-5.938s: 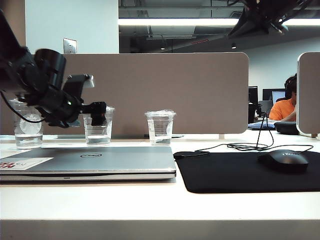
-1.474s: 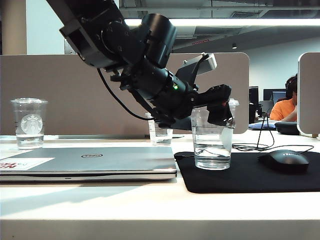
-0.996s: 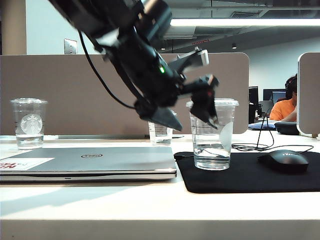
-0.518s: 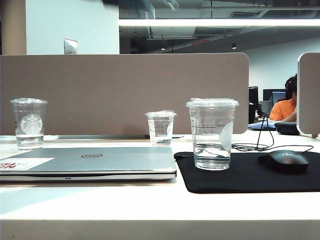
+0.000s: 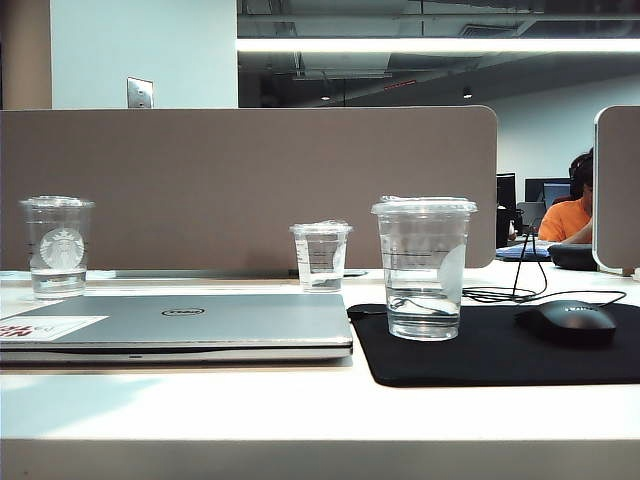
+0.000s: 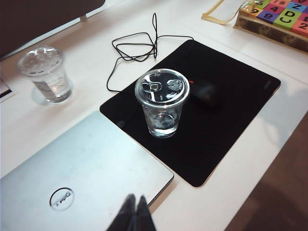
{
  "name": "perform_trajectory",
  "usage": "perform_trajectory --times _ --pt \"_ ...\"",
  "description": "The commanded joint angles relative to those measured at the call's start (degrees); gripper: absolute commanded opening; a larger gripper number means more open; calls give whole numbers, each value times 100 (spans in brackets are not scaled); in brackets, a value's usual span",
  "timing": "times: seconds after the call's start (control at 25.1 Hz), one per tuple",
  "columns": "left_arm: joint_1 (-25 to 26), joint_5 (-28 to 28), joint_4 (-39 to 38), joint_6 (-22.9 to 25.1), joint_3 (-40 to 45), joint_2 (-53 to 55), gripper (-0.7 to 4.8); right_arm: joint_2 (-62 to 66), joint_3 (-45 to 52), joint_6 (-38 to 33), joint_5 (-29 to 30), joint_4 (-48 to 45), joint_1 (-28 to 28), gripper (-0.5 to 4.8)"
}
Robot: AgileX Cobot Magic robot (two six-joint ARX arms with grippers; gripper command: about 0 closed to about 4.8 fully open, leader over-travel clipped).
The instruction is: Pick up the coffee cup on the middle and place it on the right side of the laptop.
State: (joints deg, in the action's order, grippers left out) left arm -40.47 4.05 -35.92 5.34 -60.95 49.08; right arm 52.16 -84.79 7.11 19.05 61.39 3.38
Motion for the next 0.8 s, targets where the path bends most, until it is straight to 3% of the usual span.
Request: perform_trajectory --times 0.04,0.28,0.56,0.68,0.72,0.8 --pt "7 -20 42 -160 501 -870 -6 -518 -11 -9 -101 13 114 -5" --pt "7 -144 162 -688 1512 -2542 -6 -1405 103 -129 -643 -2 754 -5" --pt "9 -551 -81 -1384 2295 -3499 -6 -2354 1606 -166 -1056 -337 1071 -5" --pt "4 -555 184 -986 2557 -3735 -6 -2929 2555 -839 -1058 -870 1054 -5" --pt "7 -560 629 -647 2841 -3945 -6 -3307 3200 -1362 -1038 -1379 1056 -5" --pt "7 -555 1255 -529 3292 -4151 -6 -3738 3989 -1670 -992 -1915 1064 -4"
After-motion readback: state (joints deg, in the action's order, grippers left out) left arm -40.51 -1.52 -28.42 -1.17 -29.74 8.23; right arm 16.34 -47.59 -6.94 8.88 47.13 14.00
